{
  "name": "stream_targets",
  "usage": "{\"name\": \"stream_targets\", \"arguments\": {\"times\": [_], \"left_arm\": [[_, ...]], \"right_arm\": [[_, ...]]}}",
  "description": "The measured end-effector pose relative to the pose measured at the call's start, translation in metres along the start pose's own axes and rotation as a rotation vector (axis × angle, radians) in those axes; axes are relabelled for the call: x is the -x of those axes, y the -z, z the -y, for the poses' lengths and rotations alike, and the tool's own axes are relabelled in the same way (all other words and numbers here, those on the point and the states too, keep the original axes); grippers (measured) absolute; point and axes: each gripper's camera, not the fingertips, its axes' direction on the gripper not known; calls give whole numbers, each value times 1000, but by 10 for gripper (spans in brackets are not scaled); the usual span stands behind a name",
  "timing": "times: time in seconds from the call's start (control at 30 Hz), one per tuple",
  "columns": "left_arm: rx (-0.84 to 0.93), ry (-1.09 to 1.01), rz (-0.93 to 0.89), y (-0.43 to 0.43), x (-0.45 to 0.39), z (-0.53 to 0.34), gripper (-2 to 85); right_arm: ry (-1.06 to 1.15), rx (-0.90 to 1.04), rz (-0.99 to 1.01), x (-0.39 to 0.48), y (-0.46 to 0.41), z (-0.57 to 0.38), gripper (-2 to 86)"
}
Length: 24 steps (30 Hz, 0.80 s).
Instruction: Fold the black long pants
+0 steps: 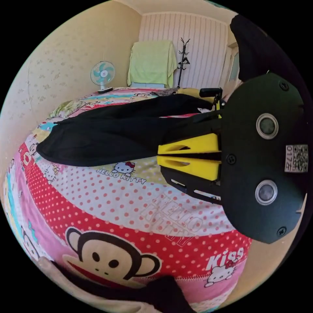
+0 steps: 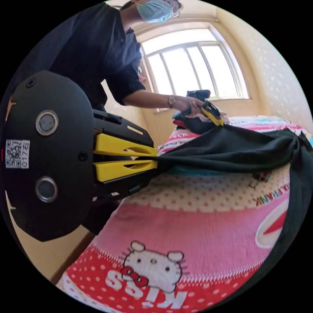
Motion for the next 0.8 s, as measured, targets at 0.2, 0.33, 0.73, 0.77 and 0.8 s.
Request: {"name": "stream_targets", "arguments": {"times": [0.2, 0.33, 0.73, 0.77, 0.8], "left_arm": [[54, 204, 122, 25, 72, -32, 56], [-8, 149, 133, 37, 57, -87, 68], [449, -249, -309, -44, -156, -103, 175], [494, -283, -293, -44, -168, -101, 183], [605, -343, -264, -41, -190, -101, 198]], "right_arm": [[-63, -18, -307, 15, -13, -2, 94], [-158, -419, -802, 47, 87, -36, 140], [-105, -232, -738, 35, 85, -31, 42], [4, -226, -614, 61, 83, -44, 37], [95, -190, -520, 83, 78, -54, 34]]}}
